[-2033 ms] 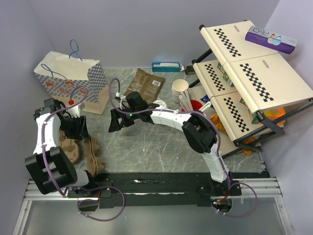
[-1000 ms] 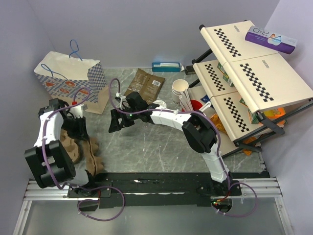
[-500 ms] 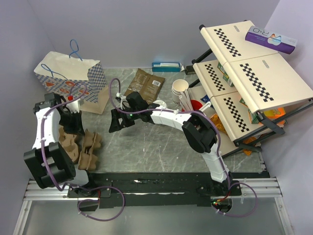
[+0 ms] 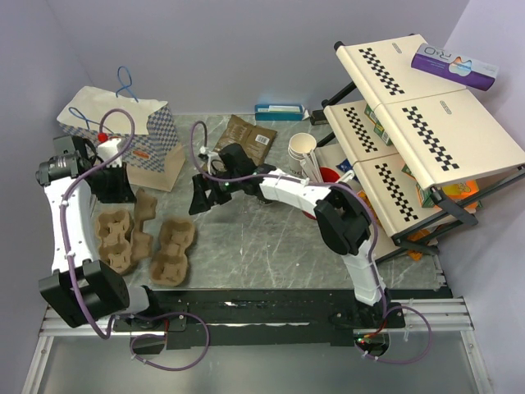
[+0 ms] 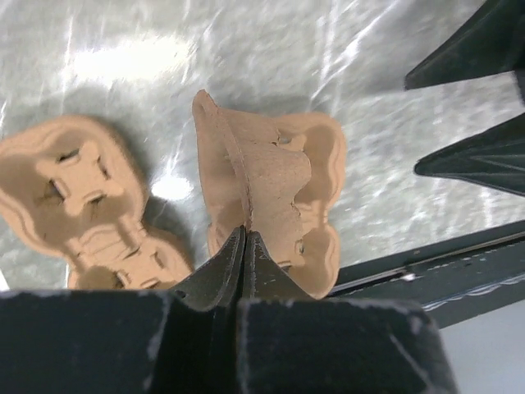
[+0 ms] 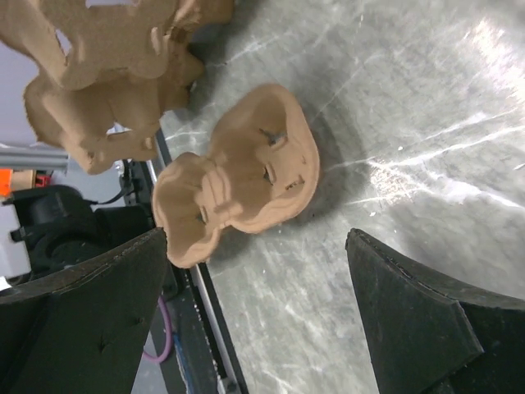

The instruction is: Pack the takeout coffee

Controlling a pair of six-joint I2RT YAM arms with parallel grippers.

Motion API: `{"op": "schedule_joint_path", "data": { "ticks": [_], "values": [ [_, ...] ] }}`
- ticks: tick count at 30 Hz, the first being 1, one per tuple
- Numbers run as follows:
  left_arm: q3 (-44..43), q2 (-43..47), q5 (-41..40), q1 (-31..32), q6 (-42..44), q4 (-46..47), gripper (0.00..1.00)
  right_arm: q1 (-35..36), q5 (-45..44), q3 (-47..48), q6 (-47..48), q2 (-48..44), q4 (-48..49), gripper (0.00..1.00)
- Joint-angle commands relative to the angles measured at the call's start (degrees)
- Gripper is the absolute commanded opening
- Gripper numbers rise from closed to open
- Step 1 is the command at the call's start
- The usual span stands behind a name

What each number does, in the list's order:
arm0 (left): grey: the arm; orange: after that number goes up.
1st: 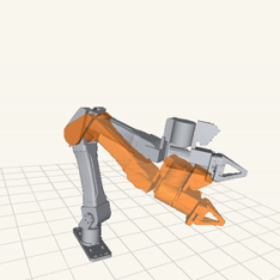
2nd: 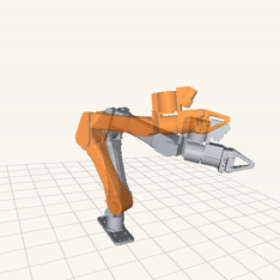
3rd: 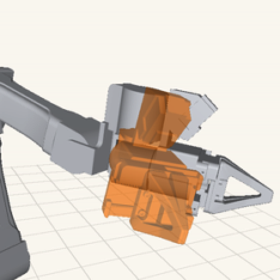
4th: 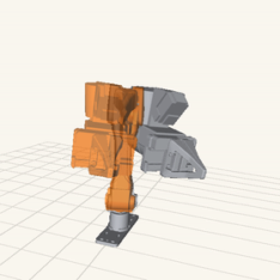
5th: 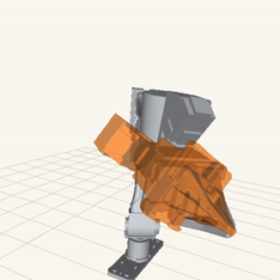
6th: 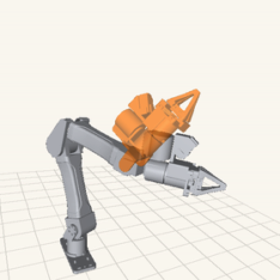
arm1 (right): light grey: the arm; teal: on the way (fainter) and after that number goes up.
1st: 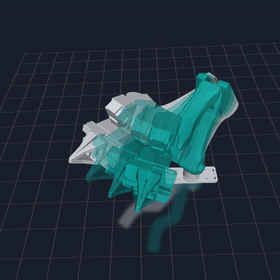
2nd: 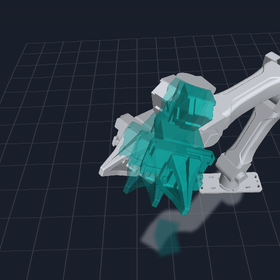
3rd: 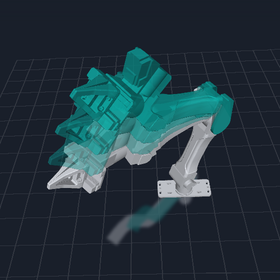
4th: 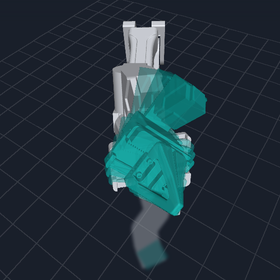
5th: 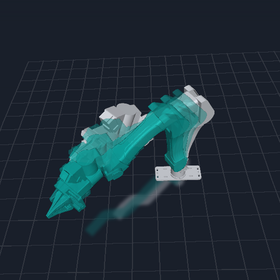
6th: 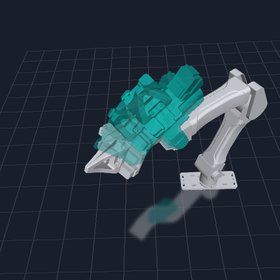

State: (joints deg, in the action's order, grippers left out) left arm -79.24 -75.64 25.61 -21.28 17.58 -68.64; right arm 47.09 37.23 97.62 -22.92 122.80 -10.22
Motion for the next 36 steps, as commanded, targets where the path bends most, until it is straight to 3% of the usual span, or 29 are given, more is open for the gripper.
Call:
{"op": "schedule_joint_path", "data": {
  "ticks": [1, 9, 15, 19, 26, 31, 34, 36],
  "values": [
    [-5.74, 1.37, 8.75, 1.85, -1.59, -1.67, 0.01, -2.26, 1.53, 2.66, 4.71, -9.66, -0.85, 0.96],
    [-6.02, 0.58, 14.2, 13.88, -6.86, 1.66, 0.01, -11.66, 0.83, 0.9, 13.59, -23.72, -10.77, 0.96],
    [-2.76, -2.14, 17.46, 23.28, -14.23, 6.76, 0.01, -13.34, -2.86, -0.33, 20.63, -31.21, -15.26, 0.98],
    [-1.18, -4.43, 13.44, 28.21, -21.17, 12.29, 0.01, -13.25, -5.68, -3.04, 22.04, -33.68, -15.97, 0.99],
    [3.56, -7.16, -0.8, 29.62, -27.77, 16.52, 0.01, -13.25, -8.14, -4.9, 24.04, -35.79, -17.11, 0.99],
    [8.92, -7.15, -2.32, 33.75, -31.12, 20.38, 0.02, -13.17, -9.11, -6.13, 23.45, -36.67, -16.76, 0.99],
    [8.06, -8.47, 1.01, 35.95, -31.3, 22.32, 0.31, -13.25, -9.9, -7.18, 23.62, -37.63, -17.03, 0.99],
    [5.87, -9.09, 3.56, 36.39, -29.81, 22.15, 0.39, -13.17, -10.42, -8.06, 24.23, -38.51, -17.11, 0.99]
  ]
}}
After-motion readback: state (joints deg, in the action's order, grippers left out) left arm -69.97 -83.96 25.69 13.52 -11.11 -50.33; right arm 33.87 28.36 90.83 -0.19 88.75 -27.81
